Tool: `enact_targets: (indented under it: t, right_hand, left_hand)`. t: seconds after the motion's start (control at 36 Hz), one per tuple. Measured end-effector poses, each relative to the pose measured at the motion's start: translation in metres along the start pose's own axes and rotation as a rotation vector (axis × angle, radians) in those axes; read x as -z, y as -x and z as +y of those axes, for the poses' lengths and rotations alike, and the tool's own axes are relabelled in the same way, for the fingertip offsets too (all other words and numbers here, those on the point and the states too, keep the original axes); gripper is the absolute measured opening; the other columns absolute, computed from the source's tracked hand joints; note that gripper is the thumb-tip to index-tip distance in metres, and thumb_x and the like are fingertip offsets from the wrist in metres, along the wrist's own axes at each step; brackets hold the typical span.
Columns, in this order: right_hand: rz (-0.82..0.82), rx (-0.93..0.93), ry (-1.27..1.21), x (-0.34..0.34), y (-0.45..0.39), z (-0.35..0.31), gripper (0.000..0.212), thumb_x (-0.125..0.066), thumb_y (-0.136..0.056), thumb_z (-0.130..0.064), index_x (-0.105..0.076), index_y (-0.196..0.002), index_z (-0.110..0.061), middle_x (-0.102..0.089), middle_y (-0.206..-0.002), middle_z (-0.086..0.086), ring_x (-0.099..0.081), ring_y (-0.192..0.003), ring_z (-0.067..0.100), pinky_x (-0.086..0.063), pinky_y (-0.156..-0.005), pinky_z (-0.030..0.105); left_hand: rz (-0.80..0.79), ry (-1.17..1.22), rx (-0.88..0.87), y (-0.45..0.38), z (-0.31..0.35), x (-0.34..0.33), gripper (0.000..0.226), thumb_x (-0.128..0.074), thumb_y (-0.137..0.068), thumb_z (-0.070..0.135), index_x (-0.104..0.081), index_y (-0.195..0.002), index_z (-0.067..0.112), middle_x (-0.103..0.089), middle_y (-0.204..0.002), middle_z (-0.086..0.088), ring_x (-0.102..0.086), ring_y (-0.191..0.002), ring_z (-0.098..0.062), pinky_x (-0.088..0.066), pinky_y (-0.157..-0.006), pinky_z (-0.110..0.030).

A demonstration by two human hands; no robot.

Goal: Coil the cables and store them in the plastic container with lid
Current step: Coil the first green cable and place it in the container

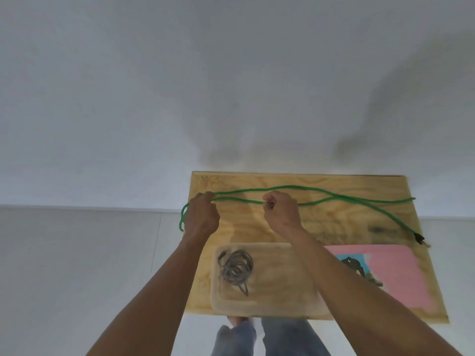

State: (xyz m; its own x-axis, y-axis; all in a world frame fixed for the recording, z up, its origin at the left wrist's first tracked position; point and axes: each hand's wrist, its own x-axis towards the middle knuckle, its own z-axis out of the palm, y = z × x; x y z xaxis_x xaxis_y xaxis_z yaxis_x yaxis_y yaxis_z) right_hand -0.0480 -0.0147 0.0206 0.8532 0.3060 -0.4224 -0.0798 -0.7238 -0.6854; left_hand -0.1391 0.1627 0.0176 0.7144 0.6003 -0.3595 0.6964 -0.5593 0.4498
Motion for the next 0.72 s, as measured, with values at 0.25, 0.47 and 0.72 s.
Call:
enact_targets:
  t: [0.25, 0.47, 0.72]
  right_hand:
    - [-0.24, 0.096, 0.204, -0.032, -0.061, 0.007, 0.041, -0.053, -0.095, -0.005, -0.059, -0.134, -0.016, -0.058, -0.134, 0.01, -0.057, -0.122, 0.027, -0.046, -0.106, 0.039]
    - [-0.268, 0.22, 0.336, -0.044, -0.07, -0.012, 0.053, -0.051, -0.095, -0.007, -0.048, -0.145, -0.022, -0.053, -0.124, 0.011, -0.057, -0.112, 0.03, -0.05, -0.093, 0.038]
    - [-0.016, 0.303, 0.349, -0.006, -0.05, -0.063, 0.019, -0.053, -0.1, -0.032, -0.062, -0.115, -0.025, -0.066, -0.102, 0.001, -0.062, -0.097, 0.025, -0.041, -0.067, 0.032]
  left_hand:
    - [-0.135, -0.358, -0.029, -0.062, 0.003, -0.02, 0.051, -0.051, -0.095, -0.001, -0.054, -0.141, 0.021, -0.061, -0.132, -0.005, -0.051, -0.124, -0.029, -0.043, -0.097, -0.045]
    - [-0.053, -0.287, -0.132, -0.067, 0.002, -0.005, 0.027, -0.053, -0.101, 0.011, -0.071, -0.119, 0.021, -0.066, -0.108, -0.007, -0.056, -0.105, -0.03, -0.043, -0.084, -0.04]
    - [-0.042, 0.035, -0.302, -0.045, 0.015, 0.053, 0.016, -0.055, -0.102, 0.021, -0.067, -0.105, 0.012, -0.052, -0.091, 0.002, -0.055, -0.079, -0.016, -0.043, -0.07, -0.027]
